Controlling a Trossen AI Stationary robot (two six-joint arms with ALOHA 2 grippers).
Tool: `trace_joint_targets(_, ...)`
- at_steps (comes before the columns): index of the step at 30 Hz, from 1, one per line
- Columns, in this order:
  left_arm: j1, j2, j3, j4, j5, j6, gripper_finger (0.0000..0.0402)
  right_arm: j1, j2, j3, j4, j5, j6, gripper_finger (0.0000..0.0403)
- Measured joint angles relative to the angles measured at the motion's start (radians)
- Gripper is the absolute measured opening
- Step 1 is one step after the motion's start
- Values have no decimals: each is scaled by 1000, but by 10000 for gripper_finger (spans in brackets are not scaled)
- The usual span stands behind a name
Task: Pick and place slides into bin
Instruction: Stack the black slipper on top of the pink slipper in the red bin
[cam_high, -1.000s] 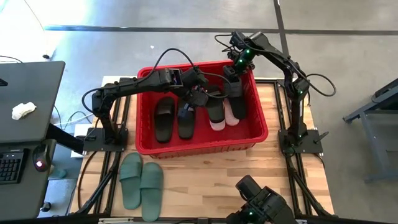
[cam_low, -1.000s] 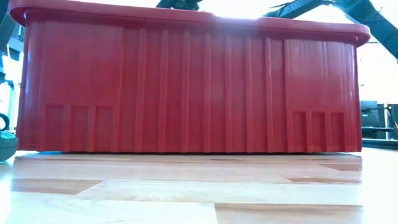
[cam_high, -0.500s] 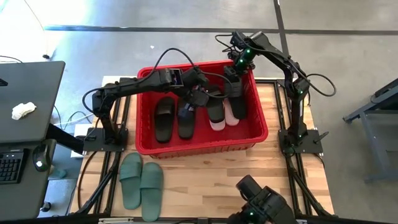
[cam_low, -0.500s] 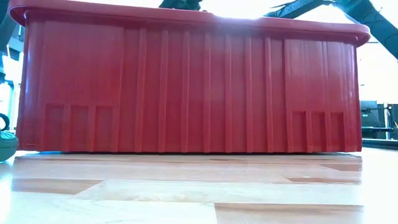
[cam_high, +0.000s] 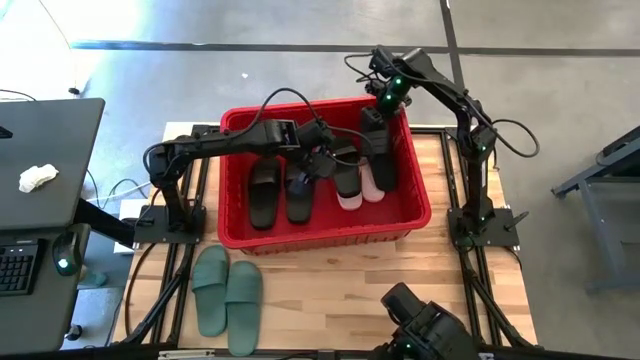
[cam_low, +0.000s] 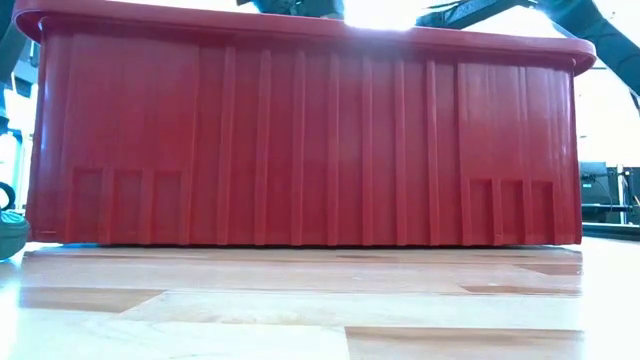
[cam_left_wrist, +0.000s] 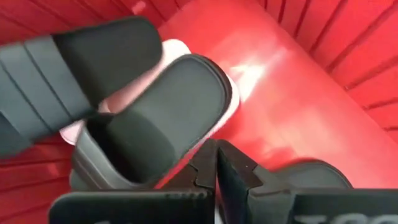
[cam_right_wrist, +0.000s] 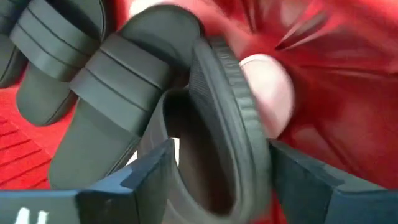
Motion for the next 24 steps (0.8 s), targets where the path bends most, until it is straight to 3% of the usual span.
trace_joint_targets(9, 0, -1, 0, 29, 0, 1, 3, 4, -2, 185, -85, 23, -57, 238)
trace_joint_targets(15, 0, -1, 0, 33, -1, 22, 2, 92, -36, 265, -94, 28, -272, 226)
trace_joint_targets(24, 1, -8, -1, 18, -11, 52, 2, 311, -139, 139, -94, 424, -395, 202)
